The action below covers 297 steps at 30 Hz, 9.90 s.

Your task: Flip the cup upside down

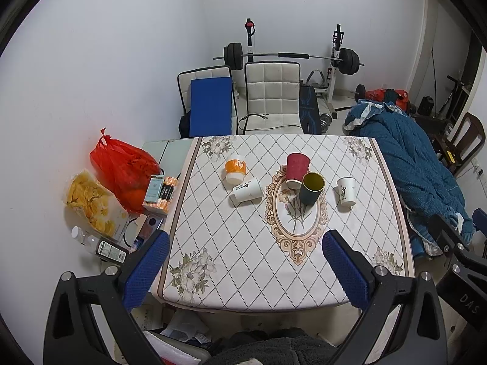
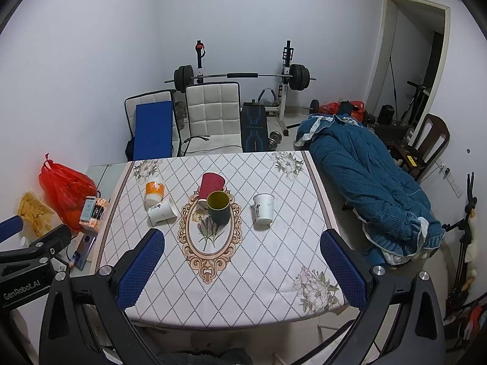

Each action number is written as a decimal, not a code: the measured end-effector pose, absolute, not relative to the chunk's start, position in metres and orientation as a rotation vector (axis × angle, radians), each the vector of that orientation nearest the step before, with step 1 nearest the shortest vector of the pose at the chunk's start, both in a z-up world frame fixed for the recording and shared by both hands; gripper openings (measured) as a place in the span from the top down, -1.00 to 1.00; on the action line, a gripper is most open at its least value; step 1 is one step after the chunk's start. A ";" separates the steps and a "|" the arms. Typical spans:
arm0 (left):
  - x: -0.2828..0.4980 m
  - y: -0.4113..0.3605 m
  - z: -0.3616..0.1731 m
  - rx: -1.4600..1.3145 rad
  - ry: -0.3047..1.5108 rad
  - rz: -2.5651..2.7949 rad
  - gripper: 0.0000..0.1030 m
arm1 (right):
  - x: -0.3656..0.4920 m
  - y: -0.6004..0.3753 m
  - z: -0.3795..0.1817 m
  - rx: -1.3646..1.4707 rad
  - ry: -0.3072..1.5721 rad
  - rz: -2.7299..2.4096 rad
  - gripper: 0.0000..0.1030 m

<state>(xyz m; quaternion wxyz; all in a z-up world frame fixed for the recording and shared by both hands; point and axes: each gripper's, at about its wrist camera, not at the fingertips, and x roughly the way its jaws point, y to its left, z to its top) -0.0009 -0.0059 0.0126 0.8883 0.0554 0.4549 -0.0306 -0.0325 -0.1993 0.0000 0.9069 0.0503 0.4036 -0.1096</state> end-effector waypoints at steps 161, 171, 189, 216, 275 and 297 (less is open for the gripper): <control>0.260 -0.214 -0.358 0.238 1.066 -0.229 -0.30 | 0.201 -0.402 -0.471 0.056 1.600 -0.349 -1.00; 0.242 -0.198 -0.326 0.255 1.087 -0.216 -0.30 | 0.204 -0.386 -0.455 0.072 1.582 -0.320 -1.00; 0.146 -0.097 -0.268 0.314 1.230 -0.214 -0.30 | 0.150 -0.296 -0.392 0.096 1.503 -0.205 -1.00; 0.113 -0.030 -0.363 0.298 1.725 -0.258 -0.30 | 0.081 -0.215 -0.408 0.106 1.619 -0.142 -1.00; 0.197 -0.025 -0.437 0.144 1.756 -0.143 -0.70 | 0.119 -0.254 -0.410 0.132 1.600 -0.230 -1.00; 0.179 -0.044 -0.330 0.027 1.622 -0.236 -0.70 | 0.110 -0.258 -0.396 0.179 1.573 -0.206 -1.00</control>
